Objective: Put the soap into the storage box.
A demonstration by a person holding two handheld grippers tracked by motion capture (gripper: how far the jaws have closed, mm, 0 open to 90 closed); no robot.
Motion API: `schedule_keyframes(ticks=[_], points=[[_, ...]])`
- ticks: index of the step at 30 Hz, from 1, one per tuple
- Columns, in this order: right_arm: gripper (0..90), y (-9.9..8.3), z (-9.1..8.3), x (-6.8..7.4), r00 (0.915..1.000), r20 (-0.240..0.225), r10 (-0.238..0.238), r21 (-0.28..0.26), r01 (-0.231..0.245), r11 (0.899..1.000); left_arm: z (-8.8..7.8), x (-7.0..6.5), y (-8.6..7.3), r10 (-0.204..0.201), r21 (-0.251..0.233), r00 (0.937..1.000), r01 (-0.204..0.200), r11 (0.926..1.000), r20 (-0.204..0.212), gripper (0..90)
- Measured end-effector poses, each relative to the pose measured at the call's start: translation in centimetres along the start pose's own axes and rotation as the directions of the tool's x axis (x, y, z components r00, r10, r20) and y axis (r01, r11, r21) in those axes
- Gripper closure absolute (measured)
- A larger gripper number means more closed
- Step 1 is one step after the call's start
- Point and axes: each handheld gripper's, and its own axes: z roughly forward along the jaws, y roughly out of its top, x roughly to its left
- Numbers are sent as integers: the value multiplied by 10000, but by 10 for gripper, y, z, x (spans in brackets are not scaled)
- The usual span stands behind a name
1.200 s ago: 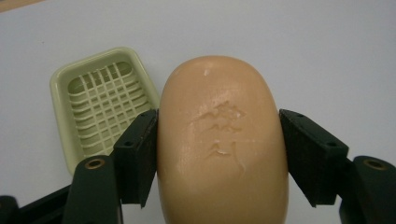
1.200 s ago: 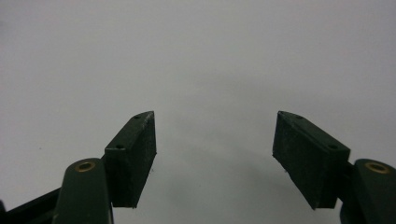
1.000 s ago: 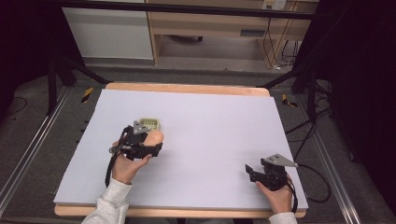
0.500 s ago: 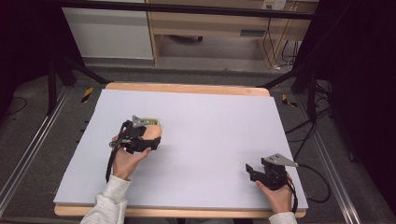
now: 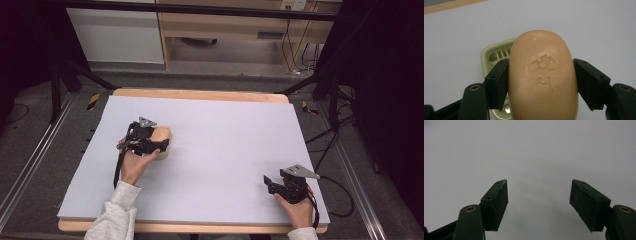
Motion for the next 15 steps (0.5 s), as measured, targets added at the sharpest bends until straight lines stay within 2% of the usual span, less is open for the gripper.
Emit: schedule_keyframes(ticks=[15], points=[[312, 0, 1, 0, 10000, -16, 13, 11, -13, 10000, 21, 16, 0, -238, 258, 9992, 247, 9994, -334, 320]])
